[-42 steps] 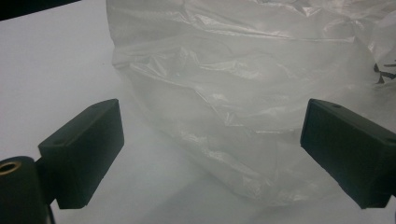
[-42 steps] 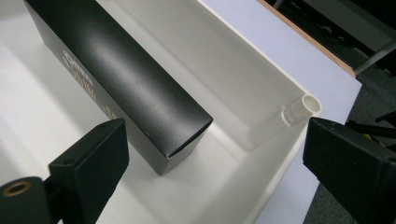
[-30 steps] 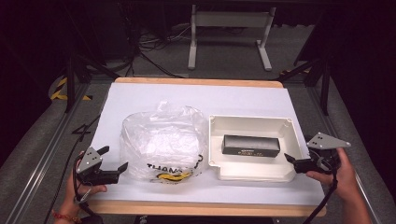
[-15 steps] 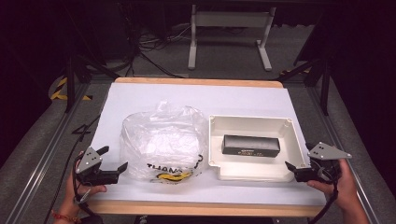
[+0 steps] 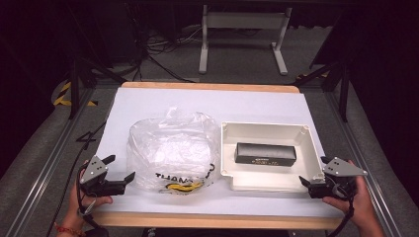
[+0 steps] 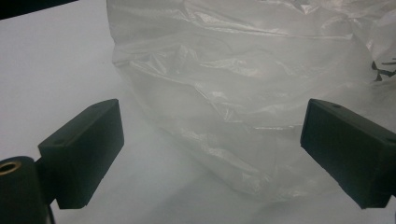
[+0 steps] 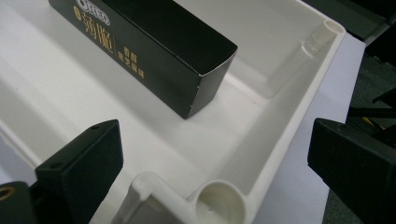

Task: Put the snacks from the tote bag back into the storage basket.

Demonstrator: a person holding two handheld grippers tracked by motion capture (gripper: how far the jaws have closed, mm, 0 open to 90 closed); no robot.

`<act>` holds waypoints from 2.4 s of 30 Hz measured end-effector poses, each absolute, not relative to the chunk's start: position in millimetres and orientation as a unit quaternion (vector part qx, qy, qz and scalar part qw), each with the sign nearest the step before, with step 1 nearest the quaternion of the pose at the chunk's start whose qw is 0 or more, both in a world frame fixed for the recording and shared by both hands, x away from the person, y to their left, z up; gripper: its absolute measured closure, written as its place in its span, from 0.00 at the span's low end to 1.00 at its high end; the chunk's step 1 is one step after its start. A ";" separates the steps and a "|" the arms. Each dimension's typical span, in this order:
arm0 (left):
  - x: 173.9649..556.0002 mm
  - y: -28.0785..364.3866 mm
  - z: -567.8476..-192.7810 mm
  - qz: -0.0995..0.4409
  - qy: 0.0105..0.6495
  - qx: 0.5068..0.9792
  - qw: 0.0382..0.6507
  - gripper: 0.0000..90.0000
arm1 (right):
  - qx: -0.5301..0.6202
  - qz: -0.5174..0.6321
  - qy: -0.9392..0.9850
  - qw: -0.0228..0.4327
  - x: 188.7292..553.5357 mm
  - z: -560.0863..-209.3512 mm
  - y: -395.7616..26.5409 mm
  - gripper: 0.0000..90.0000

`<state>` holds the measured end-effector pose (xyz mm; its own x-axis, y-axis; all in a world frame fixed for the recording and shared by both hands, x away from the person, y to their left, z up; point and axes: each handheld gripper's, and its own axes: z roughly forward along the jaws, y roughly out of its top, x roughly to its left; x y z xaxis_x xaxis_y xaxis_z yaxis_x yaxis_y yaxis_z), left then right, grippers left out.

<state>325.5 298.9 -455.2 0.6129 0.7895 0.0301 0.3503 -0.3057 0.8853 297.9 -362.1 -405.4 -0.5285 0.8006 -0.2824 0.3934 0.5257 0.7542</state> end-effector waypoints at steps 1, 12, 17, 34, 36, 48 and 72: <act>325.5 298.9 -455.2 0.239 0.369 0.772 0.459 0.08 | 0.367 0.320 0.813 0.318 297.9 -405.4 -362.1 0.05; 325.8 298.5 -455.7 0.238 0.368 0.775 0.456 0.08 | 0.385 0.350 0.790 0.326 291.5 -420.5 -368.5 0.04; 325.6 298.3 -455.7 0.238 0.369 0.774 0.457 0.08 | 0.384 0.357 0.789 0.320 288.8 -427.7 -369.7 0.03; 325.0 298.7 -456.2 0.239 0.373 0.773 0.455 0.08 | 0.393 0.393 0.768 0.317 280.4 -442.0 -379.8 0.03; 324.7 300.1 -456.7 0.239 0.375 0.771 0.456 0.08 | 0.393 0.396 0.767 0.317 280.2 -442.4 -380.4 0.03; 324.9 304.2 -457.4 0.233 0.382 0.765 0.463 0.08 | 0.389 0.412 0.750 0.341 273.8 -445.3 -382.2 0.02; 320.3 302.0 -452.7 0.244 0.372 0.764 0.467 0.08 | 0.387 0.412 0.741 0.363 267.4 -436.4 -383.6 0.02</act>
<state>320.3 302.0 -452.7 0.6043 0.7964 0.0250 0.3408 -0.2867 0.8954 267.4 -383.6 -436.4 -0.4368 0.8724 -0.2194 0.2731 0.3610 0.8917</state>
